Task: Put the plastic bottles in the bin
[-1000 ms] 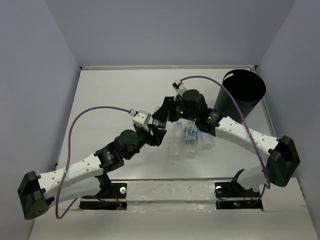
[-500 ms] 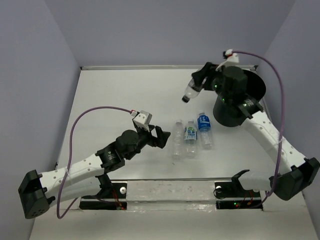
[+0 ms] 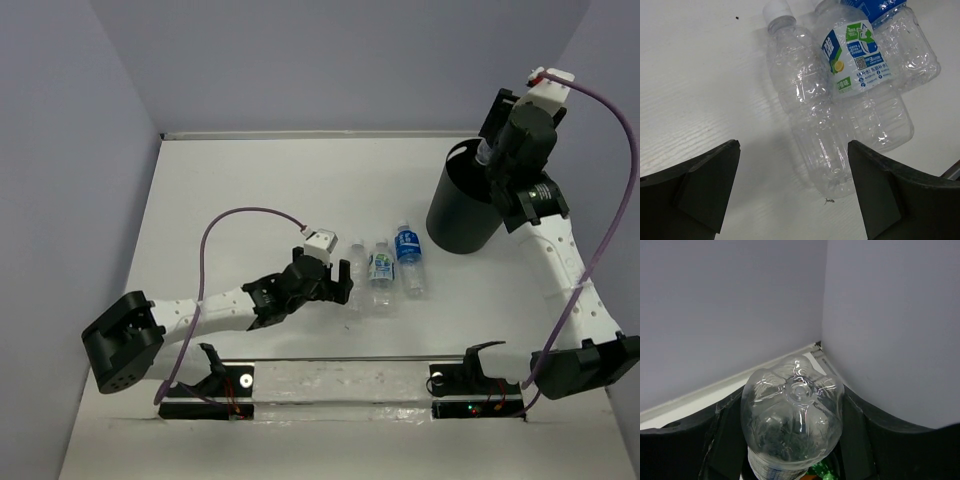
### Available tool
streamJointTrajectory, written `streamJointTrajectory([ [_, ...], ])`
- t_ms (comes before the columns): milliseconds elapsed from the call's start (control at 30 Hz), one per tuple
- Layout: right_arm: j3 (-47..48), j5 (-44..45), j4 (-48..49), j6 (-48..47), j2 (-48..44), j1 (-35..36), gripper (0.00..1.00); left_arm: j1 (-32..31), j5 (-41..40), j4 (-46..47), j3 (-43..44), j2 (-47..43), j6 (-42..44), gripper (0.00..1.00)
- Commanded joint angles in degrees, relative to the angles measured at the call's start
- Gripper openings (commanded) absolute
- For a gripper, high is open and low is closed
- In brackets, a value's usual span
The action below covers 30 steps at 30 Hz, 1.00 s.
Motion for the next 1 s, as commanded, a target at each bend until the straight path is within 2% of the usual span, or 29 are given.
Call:
streamJointTrajectory([
  [0,-4.2,2.2,-1.3,-1.2,0.5,-1.7,0.31,-0.7,-2.4,1.5,3.7,1.1,-1.9,0.99],
  [33,-5.0,1.9,-1.2,-0.7,0.3,-2.5,0.33,-0.8,-2.7,1.4,3.8,1.5,-2.0,0.99],
  [100,-6.8,1.5,-1.3,-0.5,0.3,-3.1,0.53,-0.8,-2.2,1.6,4.2,2.6,-1.9,0.99],
  [167,-7.5,1.4,-1.8,-0.5,0.4,-3.6,0.83,-1.0,-1.8,1.5,4.8,3.5,-1.8,0.99],
  [200,-7.5,1.2,-2.5,0.6,0.4,-3.6,0.87,-1.0,-1.5,1.5,5.3,4.1,-1.7,0.99],
  [400,-7.5,-3.0,-4.3,2.9,-1.9,-3.6,0.89,-1.9,0.1,1.5,8.0,8.7,-1.6,0.99],
  [667,-9.2,-16.7,-7.1,9.7,-7.3,-3.6,0.89,-2.7,-1.4,-0.7,11.0,15.2,-2.1,0.99],
  [733,-10.7,-22.8,-6.0,12.3,-9.1,-3.0,0.88,-2.8,-2.8,-0.4,10.7,16.2,-2.8,0.97],
  [900,-13.9,-29.0,-4.8,14.8,-10.8,0.5,0.89,-2.8,-3.3,-0.3,11.0,19.1,-2.9,0.94],
  [967,-14.6,-31.5,-4.1,16.3,-11.8,2.2,0.89,-2.8,-3.5,-0.2,10.8,20.1,-3.1,0.89],
])
